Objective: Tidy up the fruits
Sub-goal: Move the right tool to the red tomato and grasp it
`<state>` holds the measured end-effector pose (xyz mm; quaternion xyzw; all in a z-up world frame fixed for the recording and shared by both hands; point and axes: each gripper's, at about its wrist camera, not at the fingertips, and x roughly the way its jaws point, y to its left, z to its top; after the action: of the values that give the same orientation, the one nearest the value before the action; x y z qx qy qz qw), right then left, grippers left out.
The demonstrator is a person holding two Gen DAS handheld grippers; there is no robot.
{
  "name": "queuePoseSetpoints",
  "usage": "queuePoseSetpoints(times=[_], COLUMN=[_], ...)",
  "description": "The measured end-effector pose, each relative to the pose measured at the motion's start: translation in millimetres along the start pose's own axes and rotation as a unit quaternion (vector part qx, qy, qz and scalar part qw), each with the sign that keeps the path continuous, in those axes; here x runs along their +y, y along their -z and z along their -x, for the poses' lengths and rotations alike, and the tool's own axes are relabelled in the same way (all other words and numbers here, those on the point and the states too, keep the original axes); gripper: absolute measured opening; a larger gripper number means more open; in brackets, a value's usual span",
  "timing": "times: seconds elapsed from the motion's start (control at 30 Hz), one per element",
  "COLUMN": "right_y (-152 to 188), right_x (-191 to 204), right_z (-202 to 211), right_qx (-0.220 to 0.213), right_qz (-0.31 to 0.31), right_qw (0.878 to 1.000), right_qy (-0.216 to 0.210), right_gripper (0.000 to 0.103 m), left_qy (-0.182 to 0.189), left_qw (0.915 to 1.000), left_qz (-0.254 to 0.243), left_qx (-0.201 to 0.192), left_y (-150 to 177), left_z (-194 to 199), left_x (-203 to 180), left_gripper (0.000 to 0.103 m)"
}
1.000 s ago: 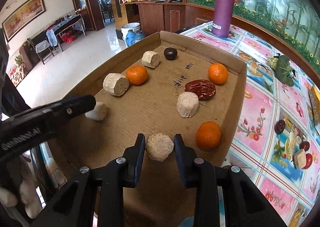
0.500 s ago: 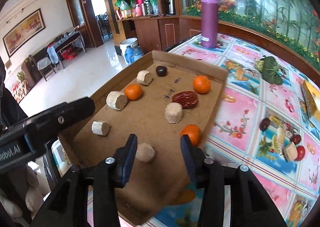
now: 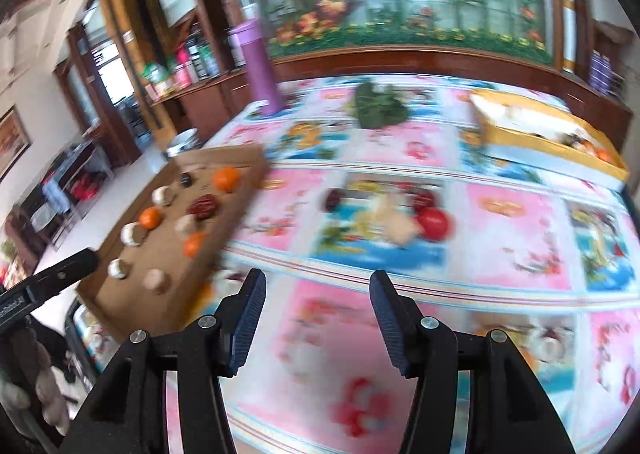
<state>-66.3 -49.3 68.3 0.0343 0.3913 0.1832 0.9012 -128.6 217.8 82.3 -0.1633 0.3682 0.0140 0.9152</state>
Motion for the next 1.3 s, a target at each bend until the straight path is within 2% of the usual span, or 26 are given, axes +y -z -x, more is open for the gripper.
queuePoseSetpoints(times=[0.13, 0.23, 0.37, 0.47, 0.63, 0.87, 1.0, 1.1, 1.23, 1.3], right_y=[11, 18, 23, 20, -5, -43, -46, -43, -41, -40], right_x=[-59, -94, -113, -112, -98, -98, -93, -91, -91, -92], right_z=[18, 26, 32, 28, -1, -61, -87, -92, -85, -77], right_qx=[-0.001, 0.003, 0.006, 0.013, 0.014, 0.027, 0.042, 0.044, 0.052, 0.045], right_qz=[-0.043, -0.074, -0.087, -0.081, -0.068, -0.112, -0.115, -0.116, -0.101, -0.094], right_qw=[0.997, 0.994, 0.992, 0.993, 0.995, 0.992, 0.992, 0.992, 0.993, 0.994], right_qy=[0.056, 0.079, 0.091, 0.087, 0.076, 0.042, 0.043, 0.028, 0.013, 0.030], right_gripper=[0.060, 0.060, 0.060, 0.060, 0.060, 0.056, 0.056, 0.056, 0.043, 0.043], left_qy=[0.023, 0.029, 0.033, 0.036, 0.036, 0.025, 0.010, 0.011, 0.013, 0.013], left_qw=[0.9991, 0.9973, 0.9946, 0.9931, 0.9927, 0.9921, 0.9903, 0.9893, 0.9881, 0.9882], left_qz=[-0.033, -0.064, -0.094, -0.105, -0.104, -0.109, -0.128, -0.134, -0.140, -0.139], left_qx=[0.017, 0.022, 0.030, 0.037, 0.048, 0.056, 0.051, 0.056, 0.063, 0.064], left_y=[10, 18, 27, 31, 35, 36, 38, 39, 41, 40], left_z=[-7, -10, -17, -22, -30, -36, -37, -41, -46, -47], left_x=[-27, -49, -70, -79, -83, -83, -89, -94, -98, -98], left_gripper=[0.081, 0.081, 0.081, 0.081, 0.081, 0.081, 0.081, 0.081, 0.081, 0.081])
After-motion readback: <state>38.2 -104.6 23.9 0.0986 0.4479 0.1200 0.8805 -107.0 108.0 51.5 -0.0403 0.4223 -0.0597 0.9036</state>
